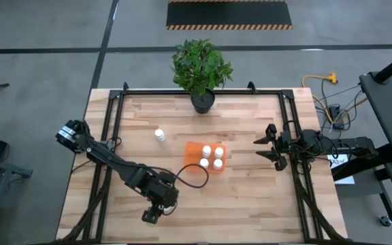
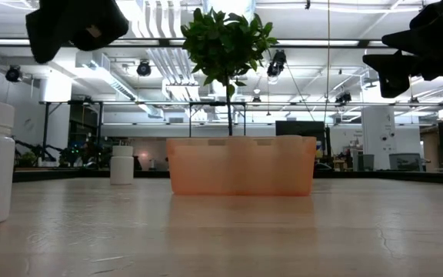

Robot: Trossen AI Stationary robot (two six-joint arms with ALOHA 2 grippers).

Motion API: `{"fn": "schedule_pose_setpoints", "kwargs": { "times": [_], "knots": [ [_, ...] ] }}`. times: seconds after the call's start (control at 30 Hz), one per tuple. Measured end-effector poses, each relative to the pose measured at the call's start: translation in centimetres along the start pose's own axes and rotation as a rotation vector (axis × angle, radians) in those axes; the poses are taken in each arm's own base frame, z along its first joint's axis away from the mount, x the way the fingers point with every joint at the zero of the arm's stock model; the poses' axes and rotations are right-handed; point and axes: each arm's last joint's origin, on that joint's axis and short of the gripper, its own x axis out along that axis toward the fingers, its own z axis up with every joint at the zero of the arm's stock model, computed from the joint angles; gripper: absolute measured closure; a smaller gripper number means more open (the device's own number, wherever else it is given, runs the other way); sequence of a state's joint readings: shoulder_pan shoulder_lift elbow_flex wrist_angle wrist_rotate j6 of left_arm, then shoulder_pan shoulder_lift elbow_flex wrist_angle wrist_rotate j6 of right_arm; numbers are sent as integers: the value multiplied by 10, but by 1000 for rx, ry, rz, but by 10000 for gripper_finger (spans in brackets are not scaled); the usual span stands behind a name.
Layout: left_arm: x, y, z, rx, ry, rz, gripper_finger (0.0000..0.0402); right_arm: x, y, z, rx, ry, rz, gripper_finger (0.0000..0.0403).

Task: Pick and place pill bottles into a basket
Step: Put the white pill bottle into the orange bin

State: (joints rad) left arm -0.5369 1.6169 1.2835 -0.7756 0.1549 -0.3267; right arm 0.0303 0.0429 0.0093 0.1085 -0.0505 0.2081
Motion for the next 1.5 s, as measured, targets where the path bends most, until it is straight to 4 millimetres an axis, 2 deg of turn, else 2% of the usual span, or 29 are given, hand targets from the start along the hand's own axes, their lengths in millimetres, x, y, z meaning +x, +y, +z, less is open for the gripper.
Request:
{"fn": "schedule_pose_setpoints", "kwargs": {
  "times": [0.2, 0.9, 1.17, 1.5],
  "knots": [
    [8, 5, -12, -14, 51, -3, 139, 0, 0, 0, -2, 0, 0, 199],
    [16, 6, -10, 21, -5, 33, 139, 0, 0, 0, -1, 1, 0, 199],
    [26, 11, -17, -6, -4, 32, 139, 0, 0, 0, 0, 1, 0, 199],
    [26, 11, -17, 1, -3, 35, 139, 0, 0, 0, -1, 3, -1, 199]
  ]
}}
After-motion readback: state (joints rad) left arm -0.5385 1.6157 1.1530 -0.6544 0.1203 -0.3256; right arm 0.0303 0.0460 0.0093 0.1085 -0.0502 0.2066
